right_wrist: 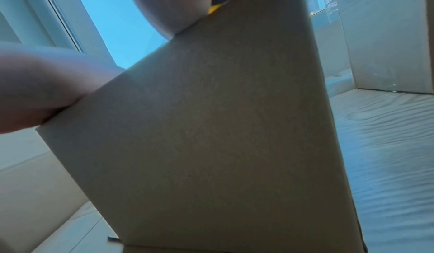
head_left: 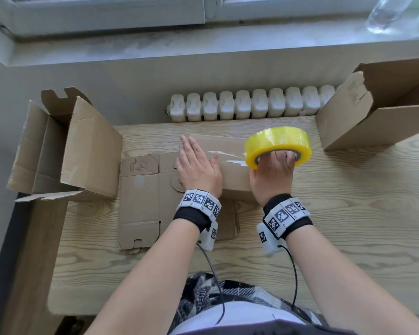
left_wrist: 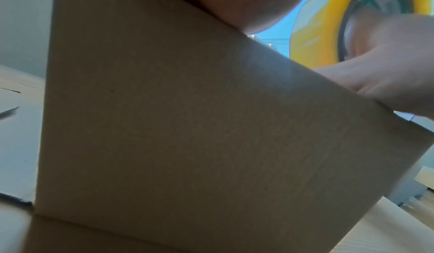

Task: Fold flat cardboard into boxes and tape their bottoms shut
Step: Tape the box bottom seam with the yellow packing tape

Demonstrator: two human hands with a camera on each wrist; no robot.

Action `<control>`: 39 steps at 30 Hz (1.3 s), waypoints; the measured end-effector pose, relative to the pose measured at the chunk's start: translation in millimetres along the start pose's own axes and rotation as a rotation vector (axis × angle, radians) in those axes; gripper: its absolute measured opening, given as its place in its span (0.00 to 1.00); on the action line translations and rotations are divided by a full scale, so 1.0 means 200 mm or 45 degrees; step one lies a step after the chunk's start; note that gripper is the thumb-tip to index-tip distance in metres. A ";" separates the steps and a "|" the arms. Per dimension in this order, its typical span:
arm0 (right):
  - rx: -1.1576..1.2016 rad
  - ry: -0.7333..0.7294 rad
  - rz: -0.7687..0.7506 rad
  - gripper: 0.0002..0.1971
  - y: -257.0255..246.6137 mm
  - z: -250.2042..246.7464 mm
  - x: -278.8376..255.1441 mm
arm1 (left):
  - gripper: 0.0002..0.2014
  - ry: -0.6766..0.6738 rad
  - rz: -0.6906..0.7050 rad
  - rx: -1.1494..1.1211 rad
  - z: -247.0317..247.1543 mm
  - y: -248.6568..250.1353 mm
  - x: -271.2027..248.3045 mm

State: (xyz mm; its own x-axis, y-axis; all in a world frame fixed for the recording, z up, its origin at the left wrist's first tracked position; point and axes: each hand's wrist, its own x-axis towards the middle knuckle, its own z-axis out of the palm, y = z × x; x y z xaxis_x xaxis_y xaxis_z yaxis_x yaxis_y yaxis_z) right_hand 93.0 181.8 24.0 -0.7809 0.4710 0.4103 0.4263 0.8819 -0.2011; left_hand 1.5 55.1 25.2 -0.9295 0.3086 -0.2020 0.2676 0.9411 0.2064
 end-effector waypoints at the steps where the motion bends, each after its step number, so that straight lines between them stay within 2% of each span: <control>1: 0.033 -0.019 0.018 0.22 0.00 -0.01 0.00 | 0.36 -0.001 -0.005 0.015 0.00 0.00 0.00; 8: 0.197 -0.098 0.032 0.22 -0.04 -0.10 0.01 | 0.35 0.012 0.000 0.014 -0.01 0.00 0.00; 11: 0.107 -0.190 0.033 0.26 0.00 -0.10 0.00 | 0.34 0.036 0.014 -0.036 0.00 -0.01 0.00; 16: -0.010 -0.153 0.035 0.30 0.05 -0.08 -0.01 | 0.32 0.078 0.054 -0.042 0.03 -0.01 0.01; 20: -0.104 -0.116 0.115 0.35 0.10 -0.12 0.00 | 0.33 0.070 0.046 -0.015 0.03 0.00 0.02; 24: -0.167 -0.243 0.118 0.31 0.16 -0.14 -0.04 | 0.33 0.078 0.049 0.017 0.04 0.00 0.02; 27: -0.166 -0.258 0.263 0.41 0.21 -0.17 -0.03 | 0.32 0.077 0.042 0.033 0.04 -0.01 0.02; 28: -0.168 -0.265 0.283 0.42 0.23 -0.18 -0.03 | 0.32 0.079 0.046 0.039 0.04 -0.01 0.01; 31: -0.100 -0.213 0.278 0.32 0.27 -0.19 -0.08 | 0.32 0.084 0.051 0.042 0.05 0.00 0.02; 33: -0.109 -0.196 0.288 0.31 0.27 -0.18 -0.11 | 0.32 0.087 0.051 0.053 0.05 0.00 0.02; 39: -0.248 -0.283 0.402 0.41 0.26 -0.16 -0.11 | 0.31 0.097 0.081 0.054 0.05 0.01 0.02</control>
State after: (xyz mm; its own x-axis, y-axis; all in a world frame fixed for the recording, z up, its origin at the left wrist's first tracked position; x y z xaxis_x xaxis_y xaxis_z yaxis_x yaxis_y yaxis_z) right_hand 147.2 216.0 32.8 -0.6686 0.7284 0.1495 0.7217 0.6841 -0.1057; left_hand 1.2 58.5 15.5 -0.9266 0.3577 -0.1158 0.3354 0.9256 0.1755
